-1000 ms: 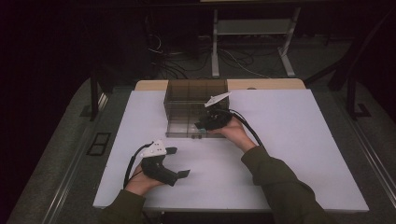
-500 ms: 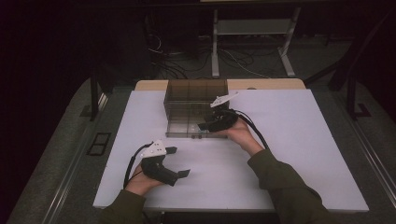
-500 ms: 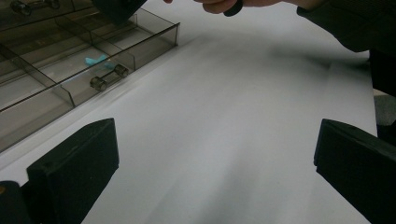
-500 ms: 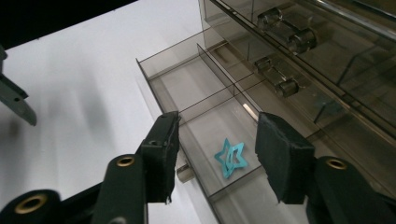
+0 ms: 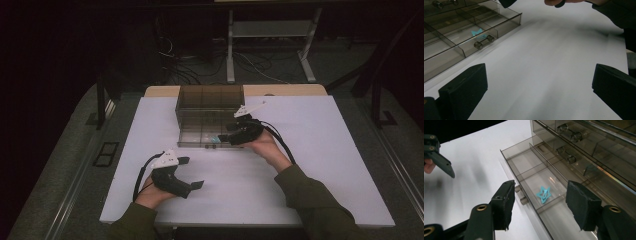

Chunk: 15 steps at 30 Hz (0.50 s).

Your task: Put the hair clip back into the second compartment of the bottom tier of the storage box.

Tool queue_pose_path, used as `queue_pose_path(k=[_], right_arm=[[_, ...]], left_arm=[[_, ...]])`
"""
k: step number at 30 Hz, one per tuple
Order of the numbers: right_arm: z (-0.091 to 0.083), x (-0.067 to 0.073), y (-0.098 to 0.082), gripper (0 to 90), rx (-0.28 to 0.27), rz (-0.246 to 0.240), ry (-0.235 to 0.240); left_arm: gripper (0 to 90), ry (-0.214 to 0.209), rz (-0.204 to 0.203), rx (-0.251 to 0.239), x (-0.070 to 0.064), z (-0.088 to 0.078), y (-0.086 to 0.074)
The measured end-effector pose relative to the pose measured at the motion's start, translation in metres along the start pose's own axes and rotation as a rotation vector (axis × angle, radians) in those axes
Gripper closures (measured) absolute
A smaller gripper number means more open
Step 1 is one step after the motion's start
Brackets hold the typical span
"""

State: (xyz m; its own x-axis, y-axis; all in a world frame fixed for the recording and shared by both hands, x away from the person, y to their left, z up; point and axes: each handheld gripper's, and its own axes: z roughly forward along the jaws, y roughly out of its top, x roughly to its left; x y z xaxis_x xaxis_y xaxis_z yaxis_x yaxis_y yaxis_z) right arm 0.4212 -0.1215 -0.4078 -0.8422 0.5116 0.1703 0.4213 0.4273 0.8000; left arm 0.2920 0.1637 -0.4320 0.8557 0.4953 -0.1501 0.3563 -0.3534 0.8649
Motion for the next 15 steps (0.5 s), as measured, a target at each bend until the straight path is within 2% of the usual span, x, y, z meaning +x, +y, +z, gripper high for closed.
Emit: queue_pose_path(k=[15], right_arm=[[-0.029, 0.005, -0.013, 34.3, -0.015, -0.009, -0.053]], left_arm=[[0.0, -0.001, 0.004, -0.002, -0.001, 0.000, 0.000]])
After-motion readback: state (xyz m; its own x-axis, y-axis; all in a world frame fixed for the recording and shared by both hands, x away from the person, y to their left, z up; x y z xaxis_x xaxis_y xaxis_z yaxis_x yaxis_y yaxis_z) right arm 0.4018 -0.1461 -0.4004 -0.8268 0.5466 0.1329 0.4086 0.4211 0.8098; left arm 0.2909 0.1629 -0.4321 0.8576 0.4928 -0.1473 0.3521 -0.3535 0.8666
